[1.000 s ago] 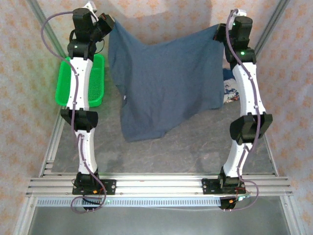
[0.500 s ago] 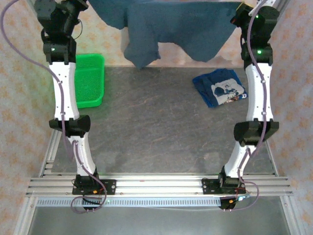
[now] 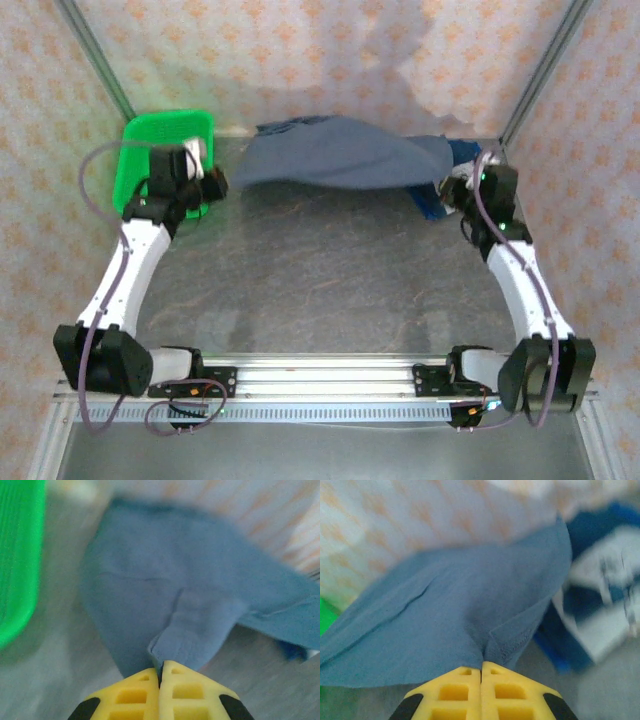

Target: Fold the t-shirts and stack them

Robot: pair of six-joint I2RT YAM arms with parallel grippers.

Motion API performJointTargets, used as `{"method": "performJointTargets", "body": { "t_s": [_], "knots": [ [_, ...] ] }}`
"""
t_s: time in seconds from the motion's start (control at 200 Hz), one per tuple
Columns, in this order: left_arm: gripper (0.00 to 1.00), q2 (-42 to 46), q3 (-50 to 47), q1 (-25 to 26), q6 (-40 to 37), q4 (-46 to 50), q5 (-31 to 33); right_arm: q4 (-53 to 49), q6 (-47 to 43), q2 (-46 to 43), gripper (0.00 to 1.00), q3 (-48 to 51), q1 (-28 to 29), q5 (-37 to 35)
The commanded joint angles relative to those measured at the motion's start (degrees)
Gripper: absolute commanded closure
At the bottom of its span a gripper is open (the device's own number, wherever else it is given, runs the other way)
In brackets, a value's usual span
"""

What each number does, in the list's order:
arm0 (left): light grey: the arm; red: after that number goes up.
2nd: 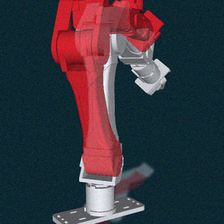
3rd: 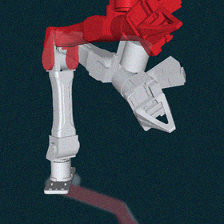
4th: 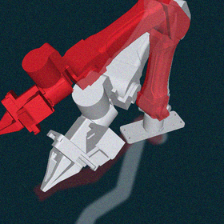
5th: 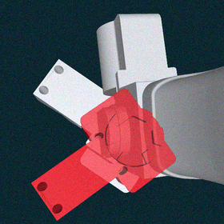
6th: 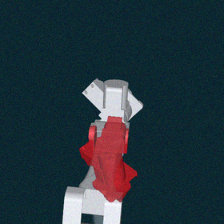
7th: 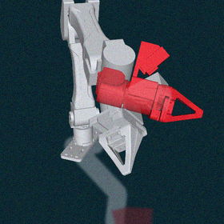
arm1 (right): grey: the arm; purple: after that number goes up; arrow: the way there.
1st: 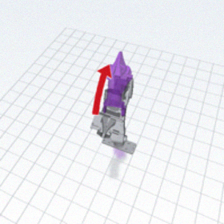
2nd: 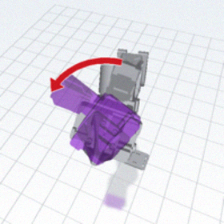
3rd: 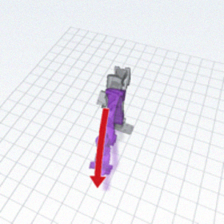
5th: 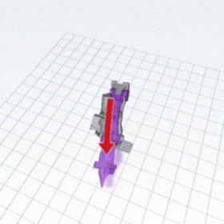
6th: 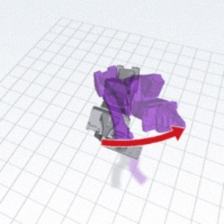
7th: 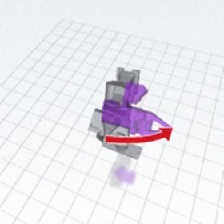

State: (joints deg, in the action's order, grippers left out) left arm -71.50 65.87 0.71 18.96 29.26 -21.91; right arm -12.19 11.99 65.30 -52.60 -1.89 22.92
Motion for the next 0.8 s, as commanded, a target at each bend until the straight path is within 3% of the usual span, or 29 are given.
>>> {"method": "performJointTargets", "body": {
  "t_s": [0.0, 0.11, 0.205, 0.23, 0.31, 0.34, 0.375, 0.445, 0.515, 0.635, 0.716, 0.796],
  "knots": [
    [1.00, 9.2, -10.5, -0.1, 0.5, 2.5, 7.8, -8.7, 3.6, -9.2, 1.00, 6.7, 0.6, -3.1],
    [1.00, 14.7, -20.2, -0.2, 5.3, 6.4, 13.3, -17.8, 8.5, -16.7, 1.00, 13.2, 0.6, -12.0],
    [1.00, 17.5, -26.6, -0.6, 9.5, 10.2, 20.9, -22.2, 12.5, -20.8, 0.98, 17.0, 0.6, -15.3],
    [0.98, 17.8, -27.9, -0.5, 10.1, 10.9, 21.9, -22.5, 13.4, -21.5, 0.94, 18.0, 0.6, -15.6],
    [0.71, 17.6, -30.1, -0.3, 14.5, 13.0, 25.7, -25.3, 15.6, -22.7, 0.73, 19.8, 0.6, -18.0],
    [0.60, 17.0, -29.8, -0.3, 16.1, 14.2, 26.7, -27.1, 16.4, -22.8, 0.61, 20.0, 0.6, -19.2],
    [0.40, 16.3, -28.5, -0.5, 18.2, 16.6, 26.9, -28.9, 17.4, -22.9, 0.50, 19.8, 0.6, -20.3],
    [0.12, 16.0, -26.2, -0.2, 19.8, 18.6, 26.1, -30.9, 18.5, -23.1, 0.46, 18.0, 0.6, -20.2],
    [0.01, 18.4, -25.0, -0.2, 22.8, 20.0, 24.9, -34.5, 21.0, -23.0, 0.41, 15.6, 0.6, -23.1],
    [0.00, 26.8, -22.7, 0.3, 28.9, 22.7, 26.8, -38.0, 20.8, -23.0, 0.34, 10.8, 0.6, -25.0],
    [0.00, 31.1, -23.0, 0.2, 30.9, 20.4, 25.7, -35.9, 19.6, -22.2, 0.27, 8.8, 0.6, -20.4],
    [0.00, 29.7, -21.4, 0.2, 31.3, 21.4, 24.1, -35.6, 19.4, -18.9, 0.23, 6.4, 0.6, -14.8]
  ]
}}
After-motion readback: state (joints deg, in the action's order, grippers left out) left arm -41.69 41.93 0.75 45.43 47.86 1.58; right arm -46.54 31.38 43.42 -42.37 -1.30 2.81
